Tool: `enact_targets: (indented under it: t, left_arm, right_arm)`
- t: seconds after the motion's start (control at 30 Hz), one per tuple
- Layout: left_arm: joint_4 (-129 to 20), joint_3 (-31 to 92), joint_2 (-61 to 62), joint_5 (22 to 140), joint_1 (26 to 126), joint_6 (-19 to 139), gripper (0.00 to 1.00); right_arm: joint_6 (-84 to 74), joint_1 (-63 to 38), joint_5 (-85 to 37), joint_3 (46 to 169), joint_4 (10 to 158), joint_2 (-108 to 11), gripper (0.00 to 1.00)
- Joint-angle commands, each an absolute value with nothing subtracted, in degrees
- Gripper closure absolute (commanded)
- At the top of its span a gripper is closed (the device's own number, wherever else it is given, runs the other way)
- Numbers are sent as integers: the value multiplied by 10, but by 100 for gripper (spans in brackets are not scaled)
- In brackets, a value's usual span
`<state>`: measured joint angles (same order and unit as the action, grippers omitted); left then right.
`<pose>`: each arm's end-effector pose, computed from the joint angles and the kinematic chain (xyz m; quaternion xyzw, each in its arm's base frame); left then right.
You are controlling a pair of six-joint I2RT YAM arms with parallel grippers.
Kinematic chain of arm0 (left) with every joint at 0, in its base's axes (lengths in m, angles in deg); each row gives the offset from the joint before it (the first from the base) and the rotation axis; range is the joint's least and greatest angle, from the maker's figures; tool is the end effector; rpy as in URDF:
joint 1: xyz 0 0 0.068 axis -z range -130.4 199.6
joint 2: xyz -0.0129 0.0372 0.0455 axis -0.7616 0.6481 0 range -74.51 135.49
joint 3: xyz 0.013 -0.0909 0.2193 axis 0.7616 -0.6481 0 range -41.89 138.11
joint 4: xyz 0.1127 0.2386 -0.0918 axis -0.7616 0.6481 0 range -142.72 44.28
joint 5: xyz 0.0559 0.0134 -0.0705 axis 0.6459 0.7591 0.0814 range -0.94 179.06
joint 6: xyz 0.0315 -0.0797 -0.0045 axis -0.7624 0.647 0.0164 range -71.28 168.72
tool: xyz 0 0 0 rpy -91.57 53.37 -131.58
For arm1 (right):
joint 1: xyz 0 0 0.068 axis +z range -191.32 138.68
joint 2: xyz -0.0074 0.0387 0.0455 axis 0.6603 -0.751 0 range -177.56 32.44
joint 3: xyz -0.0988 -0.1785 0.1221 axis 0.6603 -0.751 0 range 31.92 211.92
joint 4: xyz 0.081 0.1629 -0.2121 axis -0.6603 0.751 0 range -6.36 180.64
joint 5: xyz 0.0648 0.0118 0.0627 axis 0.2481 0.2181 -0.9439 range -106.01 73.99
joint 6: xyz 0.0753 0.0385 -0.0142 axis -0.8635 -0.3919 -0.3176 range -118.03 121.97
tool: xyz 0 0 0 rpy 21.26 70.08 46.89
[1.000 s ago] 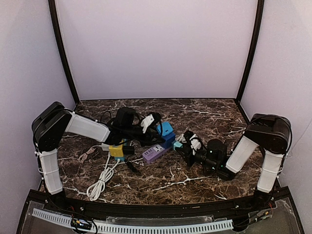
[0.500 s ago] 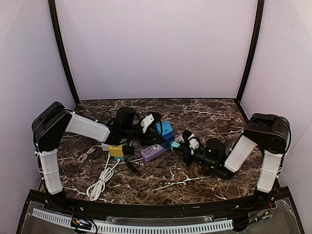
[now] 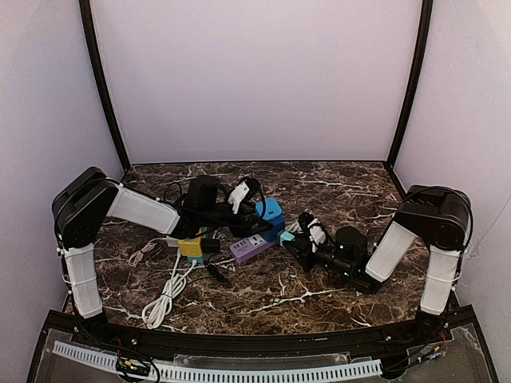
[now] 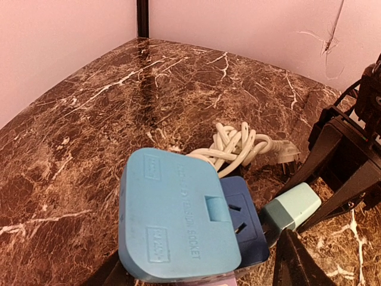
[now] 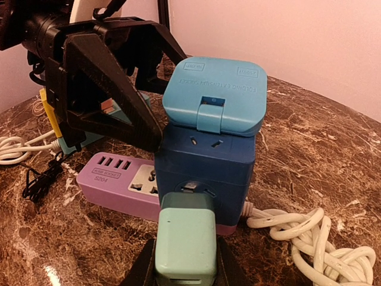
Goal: Insert the plug
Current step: Insert the plug into the socket.
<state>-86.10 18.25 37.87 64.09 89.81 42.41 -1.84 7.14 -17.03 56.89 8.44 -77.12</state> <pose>0.3236 -0.3153 0.1059 0.4291 0.6800 -0.3338 0.4920 0.2167 0.2468 0.0464 -0.2950 0.7032 0.2910 0.5778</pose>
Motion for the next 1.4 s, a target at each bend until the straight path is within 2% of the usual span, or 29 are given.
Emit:
enact_targets:
  t: [0.0,0.2,0.4,0.57,0.8,0.97,1.37]
  left_arm:
    - [-830,127,449,630,889,452,37]
    - [-813,116,448,657,898,459,35]
    - [-820,112,447,711,916,470,37]
    - [-833,82,438,724,927,479,30]
    - [-854,74,433,725,932,484,28]
    - [-890,53,416,700,934,484,20]
    - [-897,77,361,752,934,494,21]
  right_arm:
    - [-30,68,-146,569,-18,-773,100]
    - [-39,68,-145,571,-20,-774,100]
    - [-38,68,-149,573,-20,-772,100]
    - [-39,70,-149,570,-17,-766,100]
    - [-39,71,-148,569,-17,-762,100]
    - [-39,72,-150,570,-8,-754,100]
    - [-32,73,-150,572,5,-741,100]
